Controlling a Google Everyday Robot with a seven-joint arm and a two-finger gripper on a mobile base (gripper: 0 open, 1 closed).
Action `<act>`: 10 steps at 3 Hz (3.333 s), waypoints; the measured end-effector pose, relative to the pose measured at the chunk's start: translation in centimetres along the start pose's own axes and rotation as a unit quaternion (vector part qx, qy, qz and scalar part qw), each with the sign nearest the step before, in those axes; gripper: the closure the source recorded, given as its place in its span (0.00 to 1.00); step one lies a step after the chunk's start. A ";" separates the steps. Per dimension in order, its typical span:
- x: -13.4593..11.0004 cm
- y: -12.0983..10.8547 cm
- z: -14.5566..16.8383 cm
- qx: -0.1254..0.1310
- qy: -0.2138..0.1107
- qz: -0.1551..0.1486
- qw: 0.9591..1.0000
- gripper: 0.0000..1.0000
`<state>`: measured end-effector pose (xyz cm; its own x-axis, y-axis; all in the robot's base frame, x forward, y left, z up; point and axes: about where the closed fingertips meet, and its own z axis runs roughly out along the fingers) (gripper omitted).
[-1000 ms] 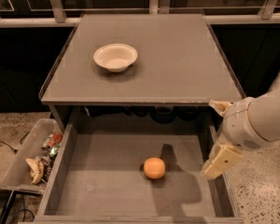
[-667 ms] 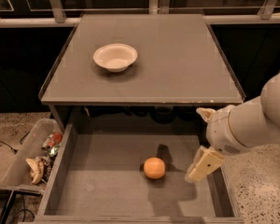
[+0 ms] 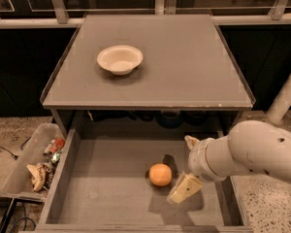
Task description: Pick orange from top drawer and place on counter
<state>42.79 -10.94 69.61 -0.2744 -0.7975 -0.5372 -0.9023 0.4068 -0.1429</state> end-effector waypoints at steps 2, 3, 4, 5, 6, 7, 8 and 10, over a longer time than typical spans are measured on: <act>0.3 0.4 1.7 -0.007 -0.005 0.007 1.000 0.00; 1.0 1.0 4.2 -0.014 -0.003 0.016 1.000 0.00; 1.5 1.3 6.4 -0.021 -0.008 0.034 0.999 0.00; 1.0 1.3 7.9 -0.029 -0.026 0.052 0.998 0.00; -0.2 0.9 9.0 -0.036 -0.047 0.063 0.996 0.00; -0.2 1.0 9.0 -0.036 -0.047 0.063 0.996 0.00; -0.2 1.0 9.0 -0.036 -0.047 0.063 0.996 0.19; -0.2 1.0 9.0 -0.036 -0.047 0.063 0.996 0.65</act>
Offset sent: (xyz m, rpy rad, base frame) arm 0.0028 0.0150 -0.0422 0.0457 0.0375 -0.0100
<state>44.98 -6.36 62.07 -0.3582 -0.6948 -0.6237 -0.8851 0.4653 -0.0100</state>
